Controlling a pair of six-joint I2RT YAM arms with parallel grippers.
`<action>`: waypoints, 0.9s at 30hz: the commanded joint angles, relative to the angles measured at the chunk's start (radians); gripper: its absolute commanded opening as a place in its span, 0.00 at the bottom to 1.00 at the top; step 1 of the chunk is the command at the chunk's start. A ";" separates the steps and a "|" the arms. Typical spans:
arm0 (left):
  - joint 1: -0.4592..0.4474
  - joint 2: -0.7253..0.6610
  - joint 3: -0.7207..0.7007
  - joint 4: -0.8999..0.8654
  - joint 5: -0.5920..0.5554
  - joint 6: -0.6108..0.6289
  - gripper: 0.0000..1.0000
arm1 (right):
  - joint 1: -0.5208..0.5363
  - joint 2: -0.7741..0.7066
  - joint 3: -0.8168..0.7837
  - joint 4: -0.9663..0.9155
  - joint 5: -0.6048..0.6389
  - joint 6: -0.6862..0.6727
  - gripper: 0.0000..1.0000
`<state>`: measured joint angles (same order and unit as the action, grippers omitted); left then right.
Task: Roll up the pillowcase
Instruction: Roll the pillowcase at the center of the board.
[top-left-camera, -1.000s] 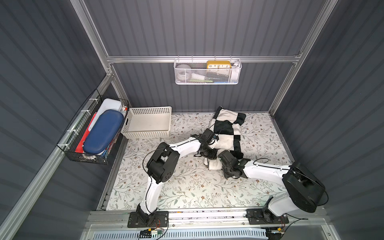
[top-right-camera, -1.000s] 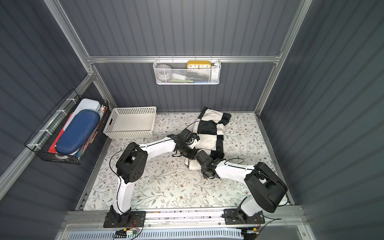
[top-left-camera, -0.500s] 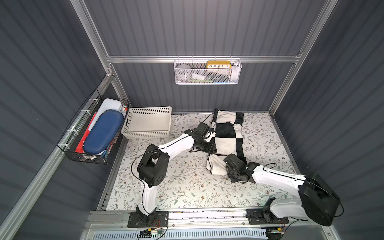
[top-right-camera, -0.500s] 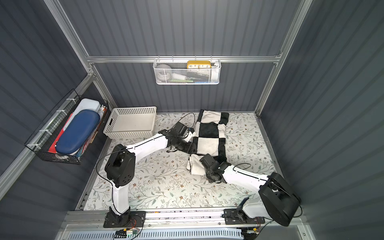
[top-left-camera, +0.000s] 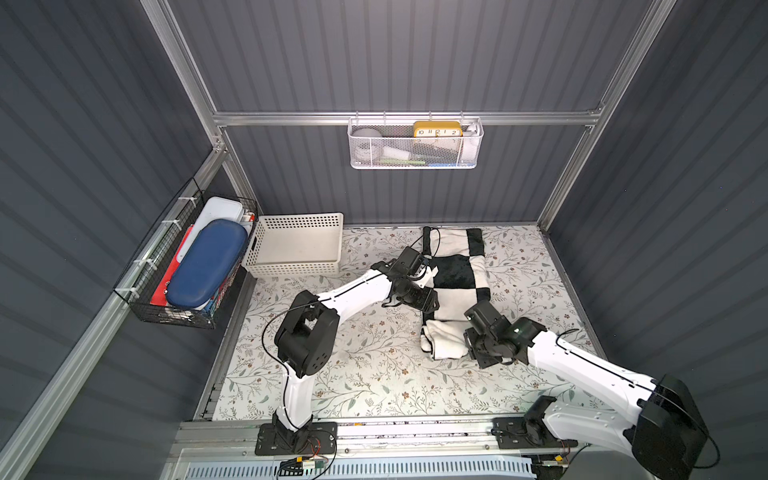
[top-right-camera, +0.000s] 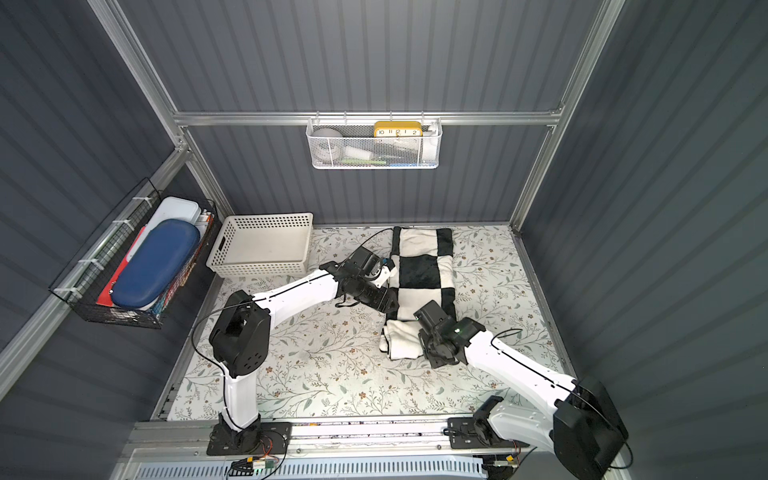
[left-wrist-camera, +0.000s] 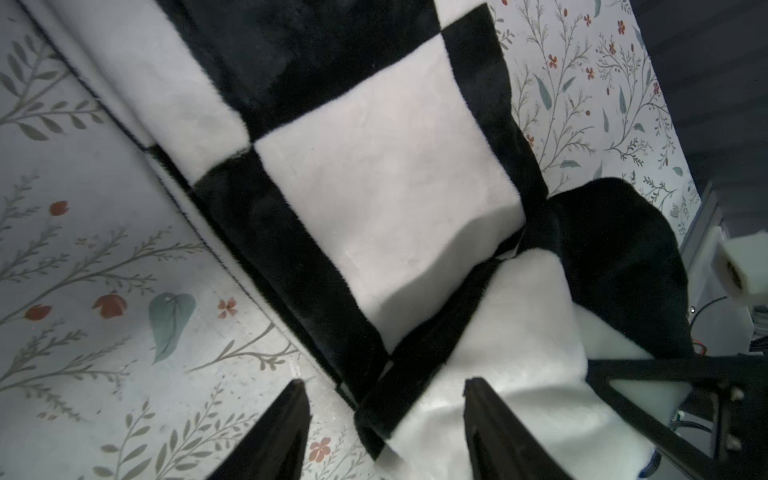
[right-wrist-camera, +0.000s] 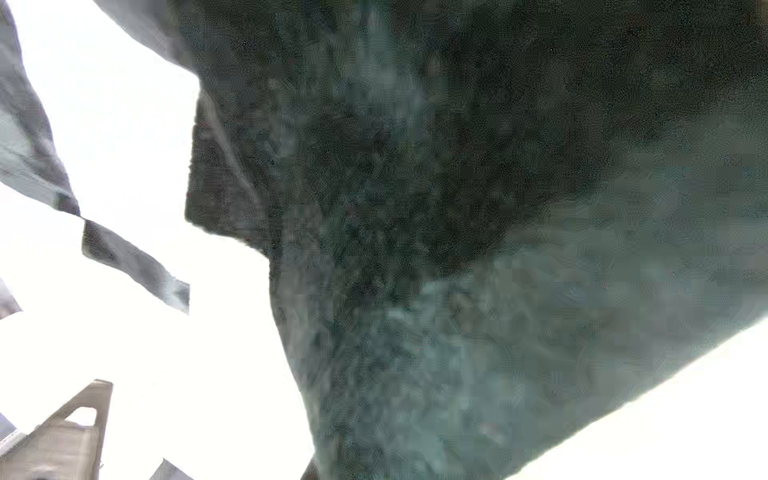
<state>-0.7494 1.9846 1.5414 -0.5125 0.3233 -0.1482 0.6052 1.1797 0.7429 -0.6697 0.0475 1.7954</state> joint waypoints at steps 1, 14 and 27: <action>-0.013 0.036 0.003 -0.008 0.034 0.027 0.62 | -0.058 0.076 0.079 -0.028 -0.065 -0.126 0.08; 0.006 0.037 0.000 -0.034 -0.094 -0.031 0.62 | -0.214 0.295 0.300 0.004 -0.121 -0.363 0.26; 0.039 -0.034 0.113 -0.119 -0.183 -0.050 0.67 | -0.274 0.563 0.404 0.101 -0.235 -0.453 0.43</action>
<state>-0.7116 2.0193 1.6039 -0.5823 0.1631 -0.1802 0.3313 1.7142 1.1519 -0.6071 -0.1558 1.3651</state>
